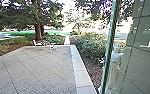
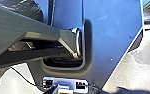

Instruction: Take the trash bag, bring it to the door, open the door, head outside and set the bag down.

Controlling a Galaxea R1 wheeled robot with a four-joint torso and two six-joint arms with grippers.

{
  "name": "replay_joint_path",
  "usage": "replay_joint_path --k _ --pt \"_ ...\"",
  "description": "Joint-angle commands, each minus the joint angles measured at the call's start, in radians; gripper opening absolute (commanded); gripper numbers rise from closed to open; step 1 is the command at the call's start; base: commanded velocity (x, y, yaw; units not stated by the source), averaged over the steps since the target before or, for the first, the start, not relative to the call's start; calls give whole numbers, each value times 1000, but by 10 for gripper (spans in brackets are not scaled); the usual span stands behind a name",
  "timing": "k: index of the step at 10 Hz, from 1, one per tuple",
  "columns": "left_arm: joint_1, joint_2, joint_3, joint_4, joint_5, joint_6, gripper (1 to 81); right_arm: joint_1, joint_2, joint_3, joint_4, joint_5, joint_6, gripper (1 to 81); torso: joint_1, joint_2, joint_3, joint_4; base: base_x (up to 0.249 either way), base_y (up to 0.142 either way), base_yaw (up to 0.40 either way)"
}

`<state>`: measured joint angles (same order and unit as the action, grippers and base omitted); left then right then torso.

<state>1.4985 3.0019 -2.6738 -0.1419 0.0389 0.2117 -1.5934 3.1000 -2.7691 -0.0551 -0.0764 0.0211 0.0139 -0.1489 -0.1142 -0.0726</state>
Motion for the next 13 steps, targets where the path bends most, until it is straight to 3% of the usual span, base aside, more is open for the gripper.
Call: replay_joint_path --k 1,8,13 --pt "-59 2 5 2 56 6 10 46 24 16 -6 -60 -6 811 0 0 0 0 125 0 0" --pt "-59 0 5 1 56 5 10 48 24 19 -8 -60 -6 811 0 0 0 0 126 0 0" --pt "-59 2 5 1 56 5 10 48 25 17 -8 -62 -6 811 0 0 0 0 125 81 0"
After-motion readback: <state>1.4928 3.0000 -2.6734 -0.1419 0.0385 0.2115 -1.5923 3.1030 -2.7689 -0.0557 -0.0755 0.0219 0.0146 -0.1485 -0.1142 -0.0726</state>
